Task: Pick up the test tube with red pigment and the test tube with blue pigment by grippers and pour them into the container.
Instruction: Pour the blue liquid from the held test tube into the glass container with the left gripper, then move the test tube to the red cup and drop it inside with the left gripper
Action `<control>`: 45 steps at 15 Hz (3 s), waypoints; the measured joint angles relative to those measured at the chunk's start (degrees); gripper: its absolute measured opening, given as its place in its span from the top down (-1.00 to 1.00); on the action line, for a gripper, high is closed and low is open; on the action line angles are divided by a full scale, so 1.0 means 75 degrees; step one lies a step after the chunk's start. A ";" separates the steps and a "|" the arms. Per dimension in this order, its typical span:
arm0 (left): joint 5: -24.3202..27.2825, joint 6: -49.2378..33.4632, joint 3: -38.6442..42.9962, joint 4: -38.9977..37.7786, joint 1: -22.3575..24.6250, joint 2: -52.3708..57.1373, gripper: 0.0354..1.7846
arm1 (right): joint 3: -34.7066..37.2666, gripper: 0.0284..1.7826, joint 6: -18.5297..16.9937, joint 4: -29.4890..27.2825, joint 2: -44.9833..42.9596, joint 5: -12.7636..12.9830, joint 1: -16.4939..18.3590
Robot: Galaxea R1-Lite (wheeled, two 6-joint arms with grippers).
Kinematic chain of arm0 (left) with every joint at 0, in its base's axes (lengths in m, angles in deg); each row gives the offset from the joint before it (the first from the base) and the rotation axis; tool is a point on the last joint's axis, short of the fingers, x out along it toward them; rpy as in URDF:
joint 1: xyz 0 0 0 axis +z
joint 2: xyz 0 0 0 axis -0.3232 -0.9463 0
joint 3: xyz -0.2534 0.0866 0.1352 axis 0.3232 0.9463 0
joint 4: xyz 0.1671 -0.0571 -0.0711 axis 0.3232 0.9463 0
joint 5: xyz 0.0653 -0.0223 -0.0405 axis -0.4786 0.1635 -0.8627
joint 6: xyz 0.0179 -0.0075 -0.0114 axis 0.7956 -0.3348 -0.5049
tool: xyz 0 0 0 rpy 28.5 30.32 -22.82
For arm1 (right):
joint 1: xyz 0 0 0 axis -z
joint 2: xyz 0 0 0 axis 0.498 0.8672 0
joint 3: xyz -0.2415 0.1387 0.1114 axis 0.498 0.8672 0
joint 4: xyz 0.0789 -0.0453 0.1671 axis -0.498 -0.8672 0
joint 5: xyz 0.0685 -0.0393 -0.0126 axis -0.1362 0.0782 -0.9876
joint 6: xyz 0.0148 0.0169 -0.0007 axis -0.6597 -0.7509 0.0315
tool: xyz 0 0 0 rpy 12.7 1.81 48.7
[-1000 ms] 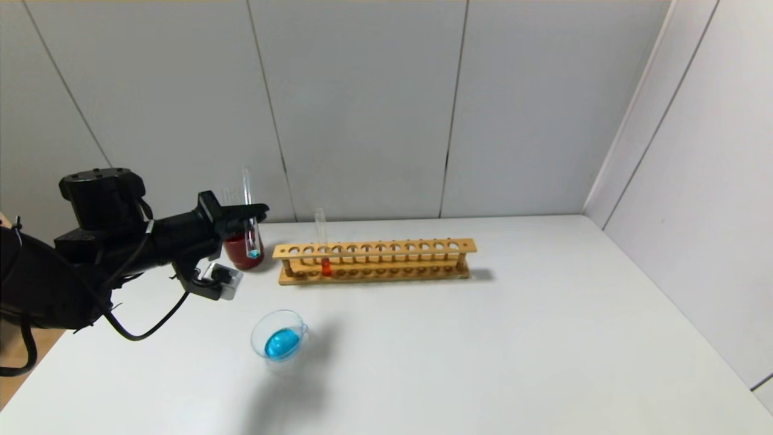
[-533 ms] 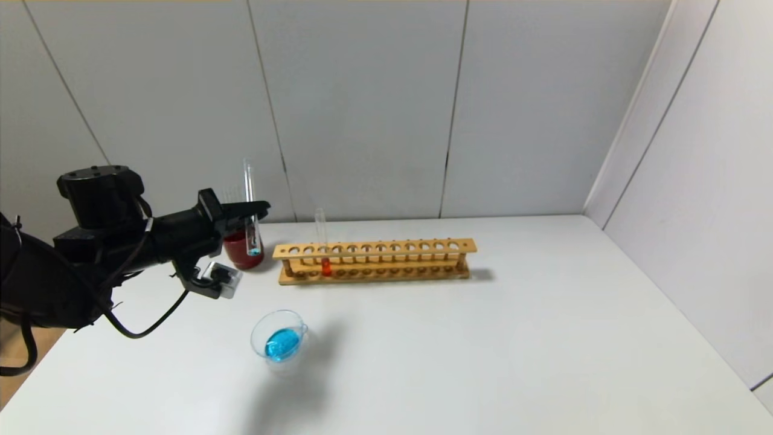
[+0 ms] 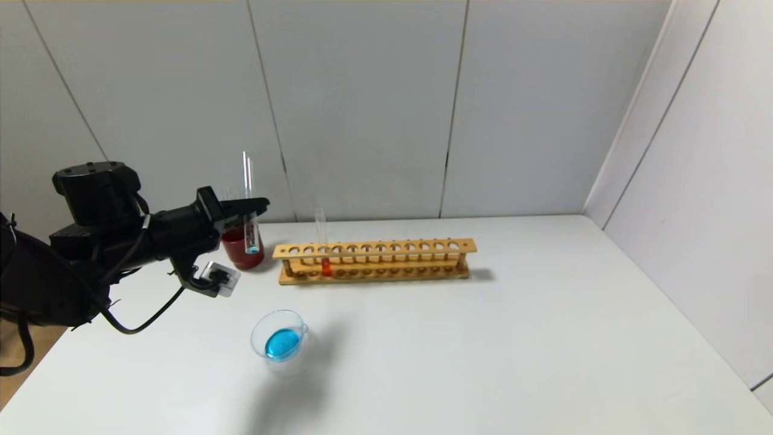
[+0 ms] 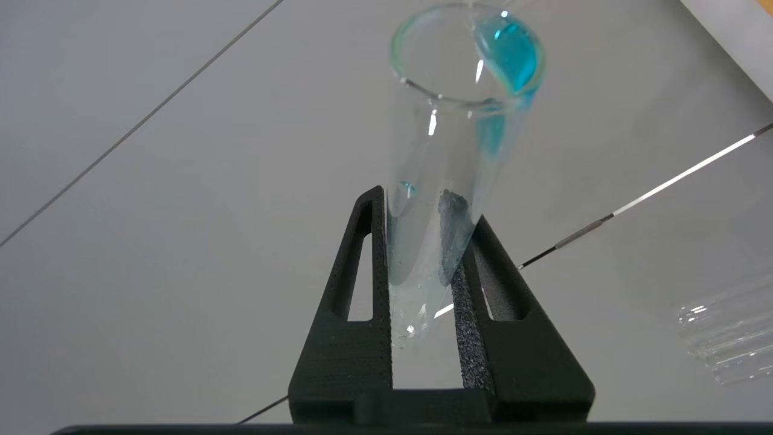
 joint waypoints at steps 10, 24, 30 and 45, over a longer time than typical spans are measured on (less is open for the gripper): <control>-0.0268 0.0845 -0.0076 -0.0135 0.0140 0.0120 0.65 | 0.0000 -0.96 0.0000 0.0000 0.0000 0.0000 0.0000; -0.3586 -0.3675 -0.0052 0.0254 0.0242 0.1128 0.65 | 0.0000 -0.96 0.0000 -0.0002 0.0000 -0.0002 0.0000; -0.5403 -0.8725 -0.0470 0.1305 0.0104 0.1671 0.65 | 0.0000 -0.96 0.0000 -0.0002 0.0000 0.0000 0.0000; -0.5109 -1.5713 -0.0569 0.1385 0.0328 0.1165 0.65 | 0.0000 -0.96 0.0000 0.0000 0.0000 0.0000 0.0000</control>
